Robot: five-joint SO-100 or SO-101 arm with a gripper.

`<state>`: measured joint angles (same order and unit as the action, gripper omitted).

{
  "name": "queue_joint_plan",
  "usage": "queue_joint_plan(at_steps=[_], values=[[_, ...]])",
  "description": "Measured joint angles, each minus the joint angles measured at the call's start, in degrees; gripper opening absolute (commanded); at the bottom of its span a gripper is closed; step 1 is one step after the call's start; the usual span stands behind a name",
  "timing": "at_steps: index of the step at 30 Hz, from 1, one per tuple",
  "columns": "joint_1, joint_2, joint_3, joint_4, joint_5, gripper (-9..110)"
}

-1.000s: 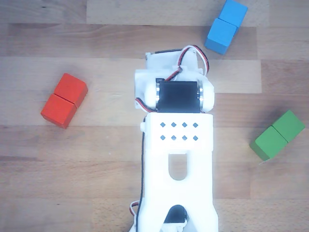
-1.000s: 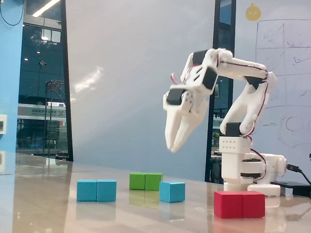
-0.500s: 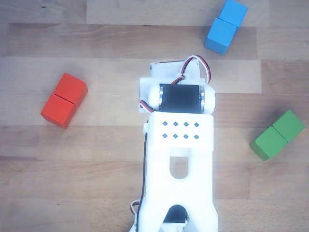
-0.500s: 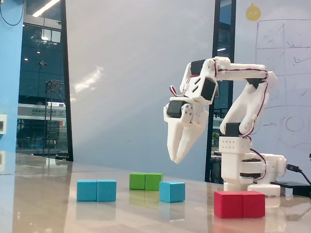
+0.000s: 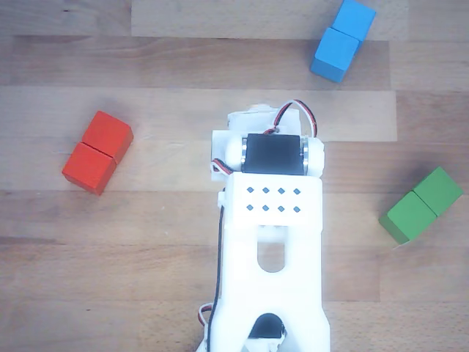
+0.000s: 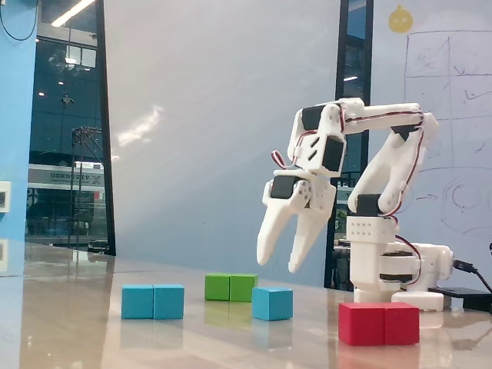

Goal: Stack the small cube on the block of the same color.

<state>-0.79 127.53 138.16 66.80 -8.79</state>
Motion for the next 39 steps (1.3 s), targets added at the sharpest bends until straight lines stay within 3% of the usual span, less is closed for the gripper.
queue_joint_plan(at_steps=[39], values=[[0.0, -11.3, 4.1, -13.1, 0.0, 24]])
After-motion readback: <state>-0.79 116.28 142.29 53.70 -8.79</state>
